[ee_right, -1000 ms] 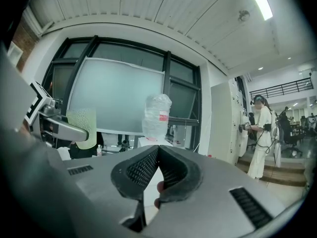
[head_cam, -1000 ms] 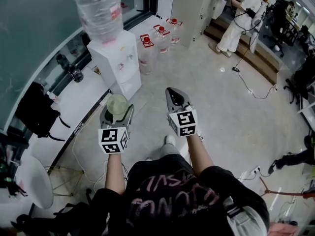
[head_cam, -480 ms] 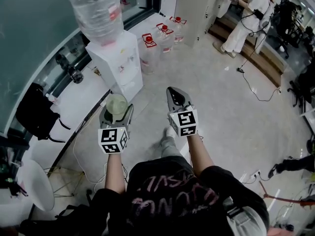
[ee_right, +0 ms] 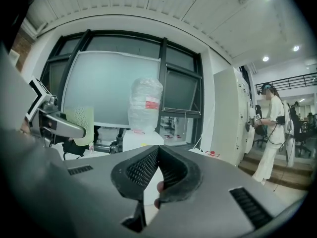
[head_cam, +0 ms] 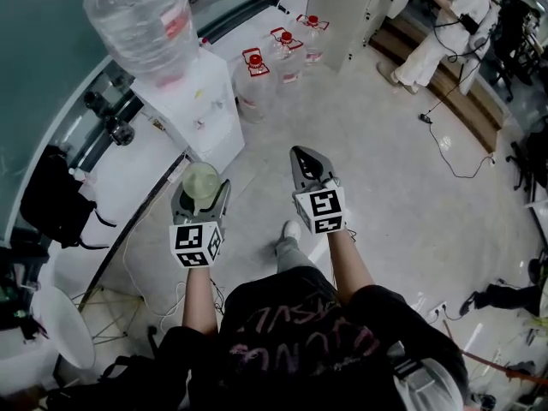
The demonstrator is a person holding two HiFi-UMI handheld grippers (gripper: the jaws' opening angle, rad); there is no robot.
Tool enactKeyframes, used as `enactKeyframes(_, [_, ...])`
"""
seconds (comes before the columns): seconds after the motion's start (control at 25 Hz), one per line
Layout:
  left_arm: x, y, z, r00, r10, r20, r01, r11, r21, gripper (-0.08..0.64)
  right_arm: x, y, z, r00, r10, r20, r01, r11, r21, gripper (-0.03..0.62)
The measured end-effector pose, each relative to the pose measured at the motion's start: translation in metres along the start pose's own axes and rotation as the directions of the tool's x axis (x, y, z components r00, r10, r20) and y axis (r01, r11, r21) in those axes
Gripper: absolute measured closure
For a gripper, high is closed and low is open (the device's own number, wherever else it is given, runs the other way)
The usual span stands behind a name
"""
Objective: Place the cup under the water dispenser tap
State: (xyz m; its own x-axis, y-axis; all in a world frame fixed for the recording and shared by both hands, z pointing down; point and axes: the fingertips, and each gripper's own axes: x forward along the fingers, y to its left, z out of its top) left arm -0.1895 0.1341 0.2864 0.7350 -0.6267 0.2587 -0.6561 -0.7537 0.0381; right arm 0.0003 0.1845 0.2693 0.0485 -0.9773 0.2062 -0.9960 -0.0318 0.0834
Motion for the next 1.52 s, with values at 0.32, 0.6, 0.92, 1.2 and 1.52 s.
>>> enactKeyframes(0.32, [0.08,-0.004,0.012,0.998,0.053,-0.029,-0.053,0.999,-0.011,0.199,0.067,-0.065,-0.005,0.998,0.062,-0.025,-0.062,0.998,0.004,0.578])
enactKeyframes(0.6, [0.12,-0.009,0.021,0.994,0.096,-0.053,-0.097,0.995,-0.016,0.2,0.105,-0.099,0.0,0.994,0.108,-0.02,-0.108,0.994,0.0,0.578])
enactKeyframes(0.92, [0.142,-0.005,0.022,0.991,0.115,-0.067,-0.117,0.993,-0.018,0.199,0.13,-0.107,-0.003,0.989,0.146,-0.029,-0.146,0.989,-0.007,0.578])
enactKeyframes(1.2, [0.163,0.011,0.021,0.991,0.108,-0.074,-0.111,0.993,-0.034,0.199,0.157,-0.108,0.001,0.989,0.146,-0.037,-0.146,0.989,-0.013,0.578])
enactKeyframes(1.52, [0.205,0.042,0.026,0.995,0.062,-0.078,-0.065,0.997,-0.035,0.2,0.203,-0.109,0.001,0.99,0.122,-0.067,-0.123,0.992,-0.016,0.578])
